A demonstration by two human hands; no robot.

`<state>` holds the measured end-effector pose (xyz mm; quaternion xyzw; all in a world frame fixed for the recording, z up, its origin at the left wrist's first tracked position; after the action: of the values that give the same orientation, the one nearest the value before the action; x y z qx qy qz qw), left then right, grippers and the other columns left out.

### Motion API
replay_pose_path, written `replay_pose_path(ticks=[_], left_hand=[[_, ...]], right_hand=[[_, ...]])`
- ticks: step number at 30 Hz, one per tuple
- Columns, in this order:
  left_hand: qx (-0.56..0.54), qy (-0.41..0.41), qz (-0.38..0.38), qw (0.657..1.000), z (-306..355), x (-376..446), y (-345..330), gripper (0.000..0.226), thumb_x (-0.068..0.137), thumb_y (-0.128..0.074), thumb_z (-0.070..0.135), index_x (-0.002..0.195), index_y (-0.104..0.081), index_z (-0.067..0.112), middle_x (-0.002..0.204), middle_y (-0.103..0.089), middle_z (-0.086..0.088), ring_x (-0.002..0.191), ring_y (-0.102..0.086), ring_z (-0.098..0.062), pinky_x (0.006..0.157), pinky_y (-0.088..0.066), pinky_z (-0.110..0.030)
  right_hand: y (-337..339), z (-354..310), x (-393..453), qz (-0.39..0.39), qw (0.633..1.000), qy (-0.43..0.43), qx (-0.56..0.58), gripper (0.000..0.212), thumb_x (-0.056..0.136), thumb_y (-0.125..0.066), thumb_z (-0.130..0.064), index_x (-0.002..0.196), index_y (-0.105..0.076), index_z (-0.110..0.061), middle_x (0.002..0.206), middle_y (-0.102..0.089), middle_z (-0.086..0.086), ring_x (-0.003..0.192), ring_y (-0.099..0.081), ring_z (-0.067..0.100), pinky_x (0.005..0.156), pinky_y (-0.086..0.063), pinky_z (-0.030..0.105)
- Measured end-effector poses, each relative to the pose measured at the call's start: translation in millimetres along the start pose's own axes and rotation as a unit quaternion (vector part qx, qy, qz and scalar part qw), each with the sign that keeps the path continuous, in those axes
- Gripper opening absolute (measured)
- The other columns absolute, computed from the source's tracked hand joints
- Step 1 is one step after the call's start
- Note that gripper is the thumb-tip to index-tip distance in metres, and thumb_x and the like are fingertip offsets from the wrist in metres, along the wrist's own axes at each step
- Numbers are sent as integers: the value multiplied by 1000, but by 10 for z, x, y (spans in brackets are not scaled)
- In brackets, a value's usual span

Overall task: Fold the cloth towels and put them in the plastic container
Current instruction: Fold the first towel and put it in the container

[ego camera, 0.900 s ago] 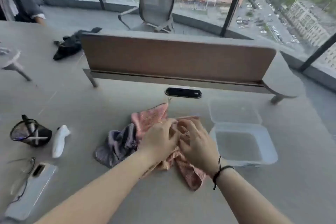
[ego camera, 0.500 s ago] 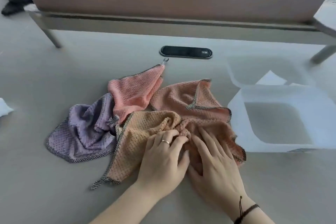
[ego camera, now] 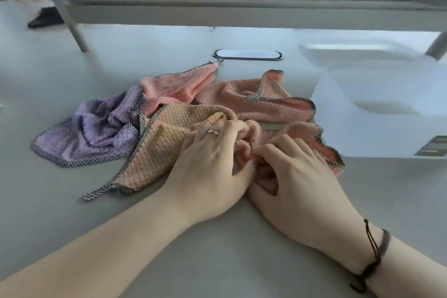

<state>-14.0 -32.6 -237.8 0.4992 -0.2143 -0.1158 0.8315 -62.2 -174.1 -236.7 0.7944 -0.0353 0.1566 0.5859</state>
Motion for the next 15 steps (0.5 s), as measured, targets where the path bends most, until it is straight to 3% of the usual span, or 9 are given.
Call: replay_pose_path(ticks=[5,8,10,15], left_hand=[[39,-11,4,999,53,-141,75,58,79,-38,79,124,-44,43,123,-60,16,123,-45,-17,103,-41,-40],[48,18,13,999,2,-151,125,74,77,-25,86,123,-57,37,125,-61,8,121,-47,-21,100,-44,-42],[59,37,27,997,-42,-148,175,71,81,-30,82,123,-60,34,124,-63,0,121,-47,-24,101,-44,-41],[69,70,59,993,-226,-121,243,51,85,-52,67,118,-65,30,117,-63,-5,118,-47,-29,98,-42,-37]], right_hand=[[50,52,-140,2,997,38,60,29,77,-61,-54,87,-61,-27,89,-51,-14,87,-49,14,77,-45,29],[93,93,-182,-14,992,32,118,39,77,-59,-66,94,-67,-32,94,-54,-17,91,-52,8,80,-45,23],[120,112,-202,-19,988,21,152,43,77,-56,-69,98,-71,-34,100,-58,-17,96,-55,5,84,-47,23],[177,105,-194,-25,980,13,199,36,82,-57,-63,80,-77,-33,98,-65,-16,97,-57,1,82,-44,20]])
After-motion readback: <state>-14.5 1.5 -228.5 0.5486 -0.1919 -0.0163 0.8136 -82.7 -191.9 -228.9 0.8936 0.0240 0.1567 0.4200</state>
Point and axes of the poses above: each hand's wrist, its own x-axis towards the middle knuckle, its own y-axis out of the back of the hand, z = x × y, the point moved 4 cm from there along x, towards the middle knuckle
